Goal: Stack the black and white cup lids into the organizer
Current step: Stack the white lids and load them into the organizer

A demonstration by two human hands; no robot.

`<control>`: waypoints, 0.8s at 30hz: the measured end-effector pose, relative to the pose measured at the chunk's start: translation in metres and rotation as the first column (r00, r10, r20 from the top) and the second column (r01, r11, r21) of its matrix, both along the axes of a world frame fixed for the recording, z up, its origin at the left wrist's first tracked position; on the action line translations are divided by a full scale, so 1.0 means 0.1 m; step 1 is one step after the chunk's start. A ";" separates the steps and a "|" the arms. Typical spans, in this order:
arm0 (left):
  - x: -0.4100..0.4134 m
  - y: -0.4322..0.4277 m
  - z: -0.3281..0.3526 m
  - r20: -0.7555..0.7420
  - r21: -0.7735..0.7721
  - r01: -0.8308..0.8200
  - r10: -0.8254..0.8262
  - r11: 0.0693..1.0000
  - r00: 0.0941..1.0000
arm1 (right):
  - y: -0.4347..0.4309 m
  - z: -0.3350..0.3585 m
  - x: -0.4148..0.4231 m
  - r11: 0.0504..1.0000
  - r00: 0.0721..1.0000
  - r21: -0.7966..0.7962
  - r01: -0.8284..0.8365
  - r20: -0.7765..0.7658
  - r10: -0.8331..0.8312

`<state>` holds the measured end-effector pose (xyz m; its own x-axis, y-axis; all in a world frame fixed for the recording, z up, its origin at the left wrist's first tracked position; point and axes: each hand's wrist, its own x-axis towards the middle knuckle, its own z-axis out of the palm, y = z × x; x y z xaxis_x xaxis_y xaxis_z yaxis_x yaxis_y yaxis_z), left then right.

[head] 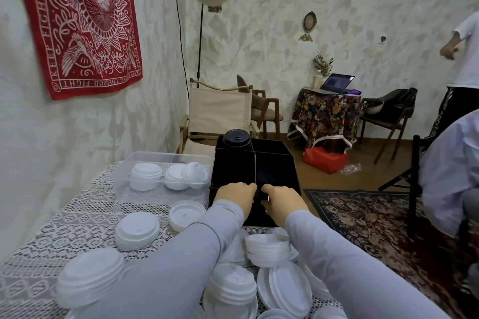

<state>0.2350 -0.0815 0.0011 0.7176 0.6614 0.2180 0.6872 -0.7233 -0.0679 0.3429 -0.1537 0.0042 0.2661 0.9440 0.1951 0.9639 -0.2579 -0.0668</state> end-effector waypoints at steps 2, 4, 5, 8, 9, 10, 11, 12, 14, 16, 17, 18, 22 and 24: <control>0.00 0.01 0.01 -0.006 -0.022 -0.007 0.007 1.000 1.000 | 0.01 0.03 0.01 1.000 1.000 -0.021 -0.005 -0.011 0.005; 0.00 0.02 0.01 -0.027 -0.060 -0.009 0.007 0.998 1.000 | 0.01 0.05 0.00 0.999 1.000 -0.044 -0.017 -0.008 0.016; -0.01 0.02 0.02 -0.044 -0.079 0.001 -0.004 0.997 0.999 | 0.01 0.06 0.00 0.998 1.000 -0.053 -0.019 -0.007 0.019; -0.15 0.04 0.18 0.002 -0.094 0.081 -0.081 0.992 0.997 | 0.01 0.17 -0.02 1.000 1.000 -0.028 -0.008 0.013 0.008; -0.26 0.07 0.26 0.057 -0.069 0.106 -0.103 0.992 0.993 | 0.01 0.23 -0.04 1.000 1.000 0.011 -0.007 0.013 0.007; -0.40 0.12 0.34 0.119 -0.037 0.114 -0.108 0.993 0.987 | 0.01 0.31 -0.06 0.998 1.000 0.057 -0.015 0.007 0.015; -0.56 0.20 0.40 0.171 -0.013 0.094 -0.090 0.996 0.981 | 0.01 0.39 -0.10 0.995 0.999 0.098 -0.032 -0.004 0.033; -0.73 0.31 0.44 0.205 -0.002 0.044 -0.043 0.999 0.978 | 0.03 0.47 -0.17 0.990 0.998 0.129 -0.057 -0.017 0.059; -1.08 0.57 0.48 0.200 -0.027 -0.114 0.117 0.993 0.973 | 0.08 0.58 -0.35 0.978 0.992 0.176 -0.115 -0.035 0.124; -1.35 0.79 0.44 0.123 -0.121 -0.263 0.278 0.957 0.953 | 0.18 0.63 -0.60 0.962 0.981 0.204 -0.180 -0.038 0.191; -1.45 0.88 0.41 0.070 -0.162 -0.315 0.330 0.935 0.941 | 0.25 0.63 -0.73 0.955 0.974 0.202 -0.215 -0.032 0.226; -1.51 0.96 0.36 0.018 -0.191 -0.346 0.356 0.919 0.934 | 0.32 0.61 -0.86 0.950 0.966 0.189 -0.249 -0.024 0.258; -1.57 1.07 0.14 -0.124 -0.179 -0.379 0.361 0.908 0.924 | 0.68 0.46 -1.28 0.954 0.955 0.060 -0.294 -0.004 0.295; -1.56 1.09 0.07 -0.165 -0.107 -0.364 0.344 0.925 0.924 | 0.87 0.38 -1.41 0.963 0.963 -0.041 -0.268 -0.010 0.268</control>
